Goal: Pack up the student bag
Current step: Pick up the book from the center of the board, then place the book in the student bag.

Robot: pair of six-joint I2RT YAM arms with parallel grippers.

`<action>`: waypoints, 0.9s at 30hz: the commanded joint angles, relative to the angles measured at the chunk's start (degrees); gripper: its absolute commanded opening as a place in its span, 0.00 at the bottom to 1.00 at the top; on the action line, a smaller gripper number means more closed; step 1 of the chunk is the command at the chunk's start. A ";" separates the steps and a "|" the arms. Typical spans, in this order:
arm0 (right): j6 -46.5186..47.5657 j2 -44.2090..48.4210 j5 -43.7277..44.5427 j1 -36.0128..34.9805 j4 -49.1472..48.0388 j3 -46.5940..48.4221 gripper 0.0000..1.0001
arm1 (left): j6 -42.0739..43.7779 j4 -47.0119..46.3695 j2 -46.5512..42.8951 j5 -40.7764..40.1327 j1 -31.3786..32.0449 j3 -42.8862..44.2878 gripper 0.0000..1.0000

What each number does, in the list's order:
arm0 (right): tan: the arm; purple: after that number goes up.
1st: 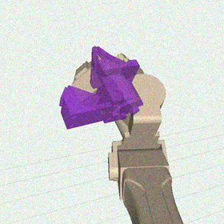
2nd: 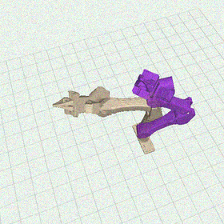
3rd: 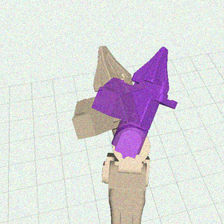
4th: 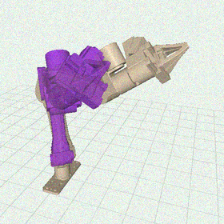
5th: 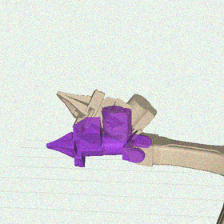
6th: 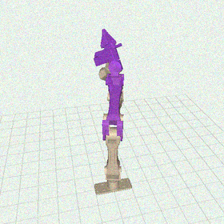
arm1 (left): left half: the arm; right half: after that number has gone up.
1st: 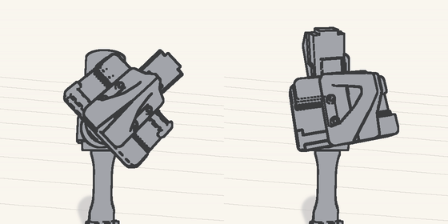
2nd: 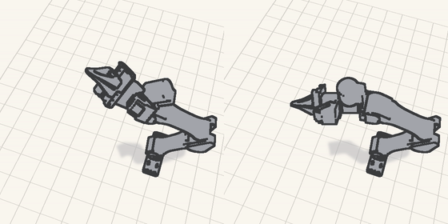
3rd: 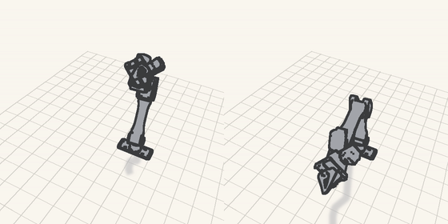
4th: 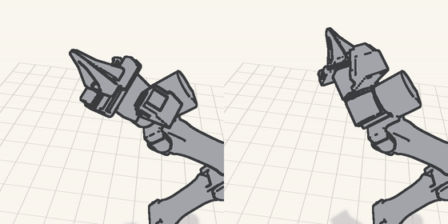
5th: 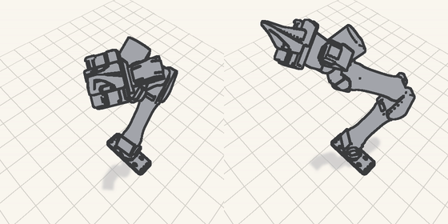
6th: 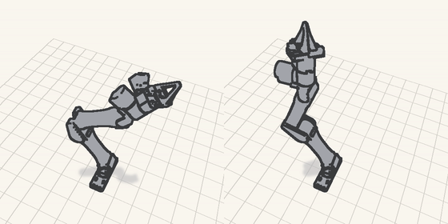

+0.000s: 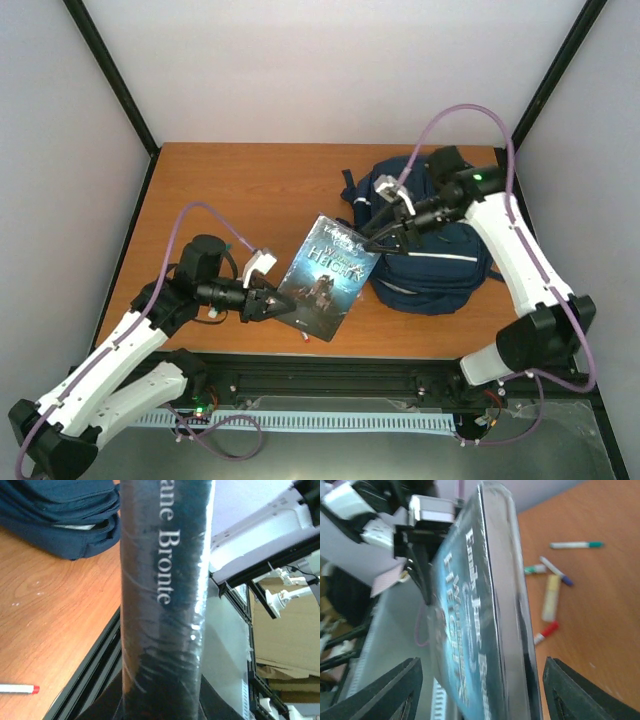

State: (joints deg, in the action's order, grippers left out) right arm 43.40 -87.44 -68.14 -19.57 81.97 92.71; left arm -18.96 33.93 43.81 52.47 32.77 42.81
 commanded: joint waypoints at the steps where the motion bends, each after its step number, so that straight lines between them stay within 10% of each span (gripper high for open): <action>1: -3.06 8.98 9.09 8.55 -10.09 -6.44 0.69 | -5.17 -4.95 -1.76 -3.38 -0.08 1.05 0.01; 16: 7.20 27.60 53.51 14.36 -16.86 -33.73 0.53 | -17.43 -19.28 -1.65 -16.27 -0.08 -4.30 0.01; 27: 15.44 26.44 64.23 14.29 -24.87 -45.08 0.40 | -20.02 -20.86 -3.04 -15.74 -0.07 -5.64 0.01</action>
State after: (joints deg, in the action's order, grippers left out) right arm 55.11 -59.57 -9.32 -5.54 61.84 50.39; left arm -38.09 22.26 43.44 34.96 32.75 36.25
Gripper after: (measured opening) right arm 0.401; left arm 0.185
